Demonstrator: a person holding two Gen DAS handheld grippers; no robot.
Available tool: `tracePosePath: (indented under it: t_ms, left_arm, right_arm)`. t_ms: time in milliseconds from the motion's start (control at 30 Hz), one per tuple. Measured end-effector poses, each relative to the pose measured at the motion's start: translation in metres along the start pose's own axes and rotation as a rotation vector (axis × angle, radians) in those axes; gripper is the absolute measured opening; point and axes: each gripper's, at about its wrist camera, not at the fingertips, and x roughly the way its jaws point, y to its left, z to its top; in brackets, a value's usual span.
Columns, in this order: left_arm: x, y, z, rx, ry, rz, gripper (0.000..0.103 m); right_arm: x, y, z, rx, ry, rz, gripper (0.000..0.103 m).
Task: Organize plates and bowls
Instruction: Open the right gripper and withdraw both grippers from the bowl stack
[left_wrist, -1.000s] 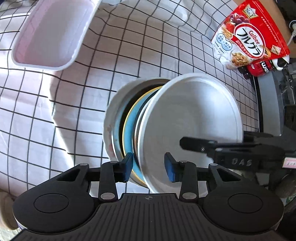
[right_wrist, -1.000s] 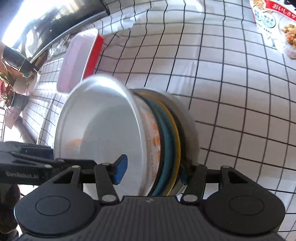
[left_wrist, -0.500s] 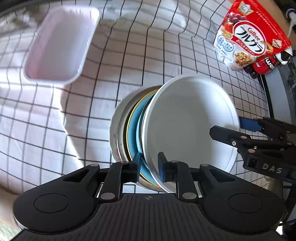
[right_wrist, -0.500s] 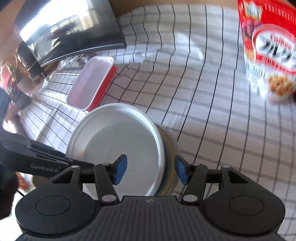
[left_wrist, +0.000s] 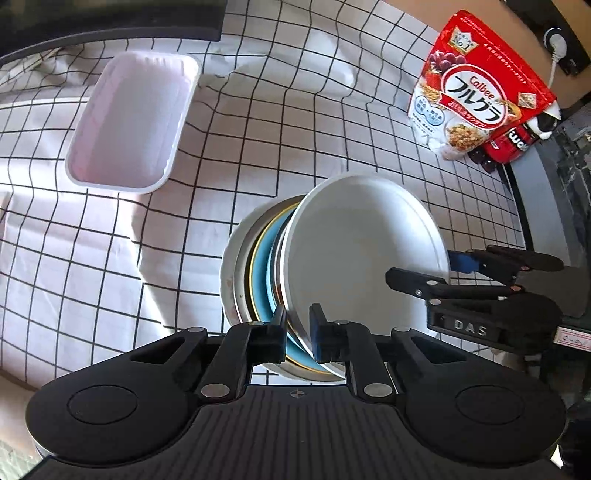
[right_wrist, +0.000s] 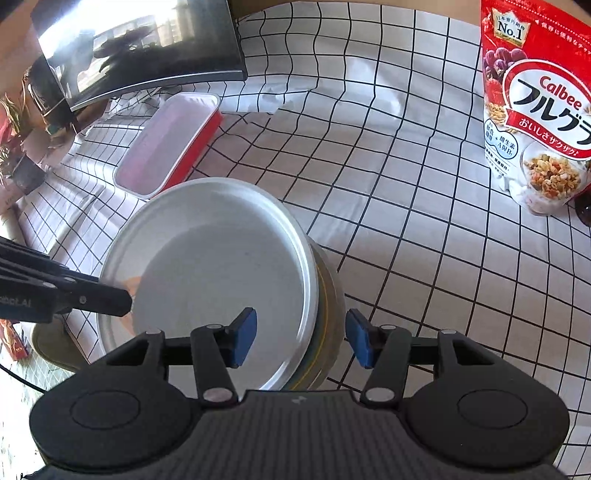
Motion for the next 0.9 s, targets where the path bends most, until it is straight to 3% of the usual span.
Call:
tracePosePath:
  t_ms: [300, 533, 667, 767, 900]
  left_arm:
    - [-0.022, 0.026, 0.007, -0.114, -0.036, -0.113, 0.015]
    - [-0.020, 0.033, 0.010, -0.125, -0.071, -0.152, 0.015]
    - [0.001, 0.038, 0.011, -0.113, -0.043, -0.116, 0.015]
    - [0.014, 0.050, 0.012, -0.128, -0.018, -0.159, 0.015]
    - [0.004, 0.062, 0.013, -0.091, -0.049, -0.244, 0.014]
  right_arm:
    - [0.001, -0.009, -0.007, 0.017, 0.016, -0.037, 0.054]
    - [-0.015, -0.012, -0.005, 0.030, -0.024, 0.005, 0.054]
    - [-0.032, 0.000, 0.011, -0.003, -0.095, 0.011, 0.054]
    - [-0.039, 0.020, 0.029, -0.049, -0.142, -0.016, 0.063]
    - [-0.030, 0.040, 0.055, -0.024, -0.141, -0.042, 0.063]
